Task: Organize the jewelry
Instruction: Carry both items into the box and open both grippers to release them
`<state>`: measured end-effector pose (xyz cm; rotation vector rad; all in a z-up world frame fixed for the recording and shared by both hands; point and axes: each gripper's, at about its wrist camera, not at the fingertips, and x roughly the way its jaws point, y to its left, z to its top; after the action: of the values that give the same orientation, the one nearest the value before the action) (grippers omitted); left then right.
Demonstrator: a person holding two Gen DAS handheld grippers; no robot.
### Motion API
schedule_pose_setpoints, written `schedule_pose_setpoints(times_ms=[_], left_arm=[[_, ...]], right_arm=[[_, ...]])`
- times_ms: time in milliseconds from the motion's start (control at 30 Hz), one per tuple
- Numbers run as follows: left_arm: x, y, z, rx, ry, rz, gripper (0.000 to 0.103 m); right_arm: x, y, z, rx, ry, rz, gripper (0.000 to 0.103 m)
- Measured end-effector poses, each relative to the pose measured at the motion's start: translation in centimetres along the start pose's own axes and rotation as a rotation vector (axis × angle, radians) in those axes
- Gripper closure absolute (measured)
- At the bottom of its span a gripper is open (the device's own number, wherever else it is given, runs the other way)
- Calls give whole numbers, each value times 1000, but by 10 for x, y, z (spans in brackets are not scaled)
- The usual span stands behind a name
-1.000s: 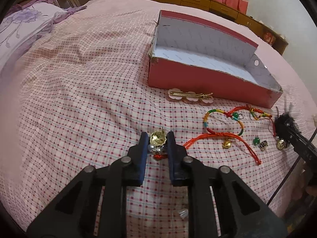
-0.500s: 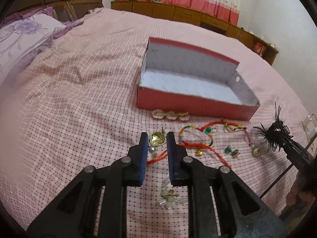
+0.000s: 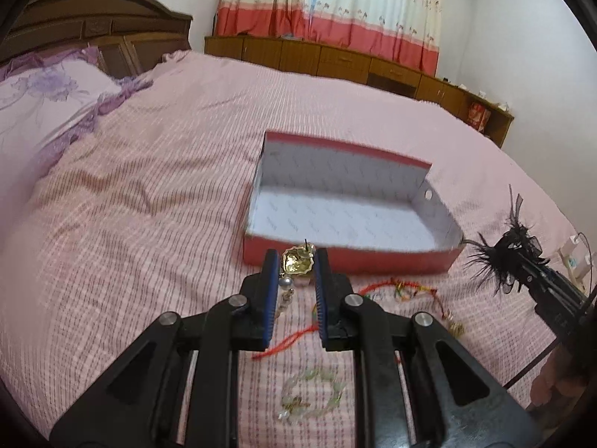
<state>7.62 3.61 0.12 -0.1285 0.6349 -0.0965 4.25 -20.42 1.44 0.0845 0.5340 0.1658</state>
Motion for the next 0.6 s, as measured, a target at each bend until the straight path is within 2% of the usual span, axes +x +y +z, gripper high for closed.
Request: schedule_pose_setpoints(times_ms=[400, 600], left_arm=[[30, -24, 32, 67, -152, 15, 93], [62, -23, 44, 65, -153, 19, 93]], right_arm=[[41, 13, 32, -16, -76, -6, 66], [69, 15, 43, -29, -79, -24, 66]])
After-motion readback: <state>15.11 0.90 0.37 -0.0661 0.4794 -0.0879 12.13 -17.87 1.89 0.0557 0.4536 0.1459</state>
